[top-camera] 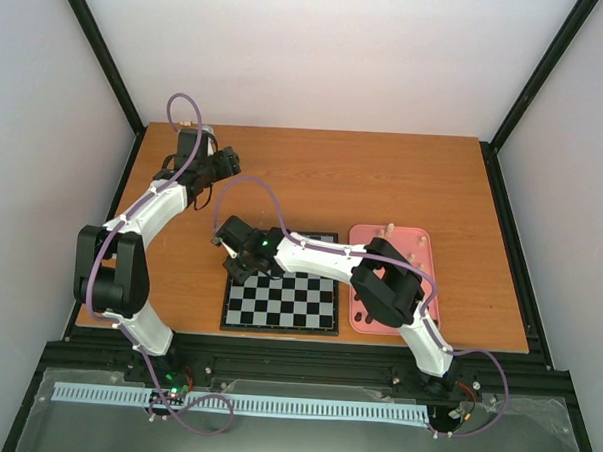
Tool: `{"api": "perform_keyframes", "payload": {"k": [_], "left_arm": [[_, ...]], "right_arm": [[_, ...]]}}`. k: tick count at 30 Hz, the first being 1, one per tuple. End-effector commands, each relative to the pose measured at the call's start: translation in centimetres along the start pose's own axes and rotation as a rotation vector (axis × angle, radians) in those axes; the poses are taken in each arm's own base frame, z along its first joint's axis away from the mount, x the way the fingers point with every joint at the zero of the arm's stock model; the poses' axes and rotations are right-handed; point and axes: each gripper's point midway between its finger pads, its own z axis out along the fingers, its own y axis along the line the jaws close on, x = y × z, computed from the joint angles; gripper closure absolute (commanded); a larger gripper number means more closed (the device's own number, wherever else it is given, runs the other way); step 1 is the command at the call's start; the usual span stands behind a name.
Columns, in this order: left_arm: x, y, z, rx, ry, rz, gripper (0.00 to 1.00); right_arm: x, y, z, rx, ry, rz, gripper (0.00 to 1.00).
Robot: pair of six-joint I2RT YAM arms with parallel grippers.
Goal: Set up the chess pieces on the board
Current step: Place the chess piece on the chessboard.
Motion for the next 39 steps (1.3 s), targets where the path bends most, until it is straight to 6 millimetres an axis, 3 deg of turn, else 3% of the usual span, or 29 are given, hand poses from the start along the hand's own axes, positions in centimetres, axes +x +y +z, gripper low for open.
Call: {"api": "perform_keyframes", "payload": {"k": [1,26,39], "left_arm": [[-1.6,-0.6,0.0,0.019,-0.038,0.005,0.22],[-1.6,-0.7,-0.2,0.026,-0.034,0.003,0.22],[-1.5,-0.9,-0.2,0.032,-0.032,0.004,0.22]], "right_arm": [[-0.2,-0.4,0.3,0.009,0.003,-0.005,0.88],[1.0,-0.3,-0.3,0.002,0.034,-0.001,0.78],[0.2,0.3,-2.6,-0.027,-0.015,-0.015,0.72]]}}
